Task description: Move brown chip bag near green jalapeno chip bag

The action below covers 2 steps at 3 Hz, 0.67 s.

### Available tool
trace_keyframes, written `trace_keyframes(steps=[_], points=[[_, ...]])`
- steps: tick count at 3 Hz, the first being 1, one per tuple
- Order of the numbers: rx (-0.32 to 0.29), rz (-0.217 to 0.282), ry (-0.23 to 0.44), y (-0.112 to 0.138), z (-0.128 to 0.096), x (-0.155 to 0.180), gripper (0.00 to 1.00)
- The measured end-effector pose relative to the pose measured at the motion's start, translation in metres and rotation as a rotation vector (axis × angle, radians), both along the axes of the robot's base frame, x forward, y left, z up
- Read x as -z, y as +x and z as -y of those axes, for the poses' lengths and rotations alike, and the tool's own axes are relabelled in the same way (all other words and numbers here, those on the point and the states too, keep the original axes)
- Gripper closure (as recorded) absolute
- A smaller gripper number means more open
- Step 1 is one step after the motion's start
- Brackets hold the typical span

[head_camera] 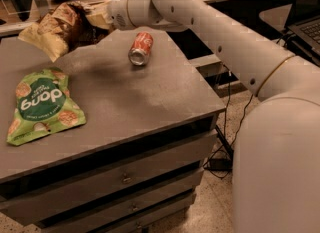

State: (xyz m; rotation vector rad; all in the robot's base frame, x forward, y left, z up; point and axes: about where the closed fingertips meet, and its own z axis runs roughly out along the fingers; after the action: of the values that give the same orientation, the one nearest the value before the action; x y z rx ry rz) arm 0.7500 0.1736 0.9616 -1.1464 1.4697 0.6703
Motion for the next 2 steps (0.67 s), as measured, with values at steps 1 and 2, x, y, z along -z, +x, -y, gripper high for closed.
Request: trace_keyframes(steps=[1, 2], points=[[-0.018, -0.017, -0.005, -0.014, -0.006, 0.005, 1.00], [-0.049, -0.049, 0.001, -0.026, -0.016, 0.016, 1.00]])
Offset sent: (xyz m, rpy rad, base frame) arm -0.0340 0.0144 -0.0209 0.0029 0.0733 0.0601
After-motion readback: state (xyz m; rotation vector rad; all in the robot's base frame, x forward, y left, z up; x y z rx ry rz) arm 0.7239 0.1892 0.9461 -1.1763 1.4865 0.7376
